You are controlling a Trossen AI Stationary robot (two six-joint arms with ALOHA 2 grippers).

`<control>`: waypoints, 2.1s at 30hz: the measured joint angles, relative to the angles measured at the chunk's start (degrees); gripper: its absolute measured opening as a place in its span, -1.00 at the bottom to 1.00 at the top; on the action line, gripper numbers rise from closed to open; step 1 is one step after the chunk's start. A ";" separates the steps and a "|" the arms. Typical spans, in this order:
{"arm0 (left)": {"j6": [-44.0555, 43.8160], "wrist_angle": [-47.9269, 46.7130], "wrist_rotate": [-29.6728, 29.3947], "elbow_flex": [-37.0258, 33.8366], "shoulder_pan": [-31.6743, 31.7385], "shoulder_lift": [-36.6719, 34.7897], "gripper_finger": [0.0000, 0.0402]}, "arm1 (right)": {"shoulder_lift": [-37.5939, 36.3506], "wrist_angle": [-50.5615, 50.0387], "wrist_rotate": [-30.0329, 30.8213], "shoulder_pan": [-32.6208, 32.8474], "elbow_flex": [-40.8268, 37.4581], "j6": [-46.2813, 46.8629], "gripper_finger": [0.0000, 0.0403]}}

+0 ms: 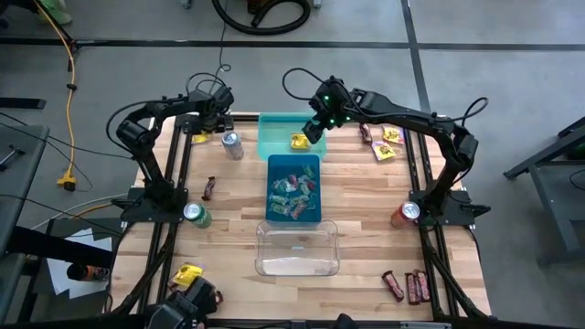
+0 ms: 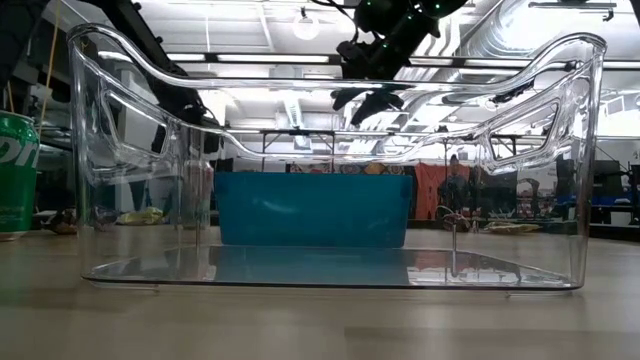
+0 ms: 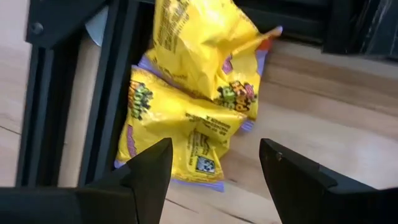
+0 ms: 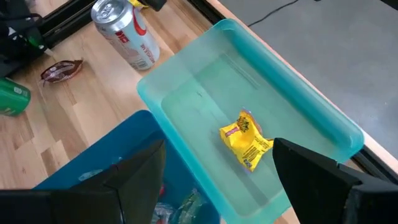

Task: Sort candy
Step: Put the yellow candy into the light blue bin

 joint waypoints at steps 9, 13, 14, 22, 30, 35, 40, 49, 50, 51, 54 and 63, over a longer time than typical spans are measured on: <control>-3.43 0.96 -2.94 -3.82 -3.52 0.02 -0.02 | 0.00 0.02 1.01 0.72 -0.04 0.04 0.45; -5.97 2.82 -7.00 -5.61 -5.52 0.02 -0.17 | 0.00 0.02 1.04 0.69 -0.04 0.37 0.45; -6.18 3.36 -7.14 -6.03 -5.84 0.02 -0.23 | 0.00 0.00 1.04 0.69 -0.04 0.37 0.45; -5.44 4.87 -8.22 -7.20 -6.51 -0.01 -0.95 | 0.01 -0.63 1.04 0.69 -0.04 0.36 0.45; 1.42 6.05 -2.40 -7.18 -6.54 -6.60 -0.99 | 0.02 -0.98 1.05 0.69 -0.04 -0.64 0.45; 5.43 9.47 -2.10 -6.88 -6.51 -19.63 -1.00 | 0.02 -0.34 0.81 0.69 -0.04 -1.49 0.45; 12.74 21.54 4.75 -6.59 -7.14 -32.56 -1.00 | -0.92 2.73 0.38 0.48 -0.07 -1.75 0.45; 10.42 36.52 11.61 -6.55 -21.01 -29.93 -1.00 | -6.13 7.99 0.32 -1.73 -0.07 -2.74 0.45; 9.67 38.22 11.71 -6.55 -23.14 -27.90 -1.00 | -6.79 7.87 0.38 -2.12 -0.07 -3.05 0.45; 9.30 40.42 12.00 -6.55 -25.23 -25.65 -1.00 | -7.38 7.57 0.62 -2.48 -0.07 -3.15 0.45; 9.06 50.40 15.24 -6.57 -30.55 -18.64 -1.00 | -9.05 6.77 1.00 -3.69 -0.07 -3.15 0.45; 4.17 62.41 17.81 -6.61 -35.99 -5.79 -0.97 | -11.30 3.65 2.46 -5.01 -0.07 -3.17 0.45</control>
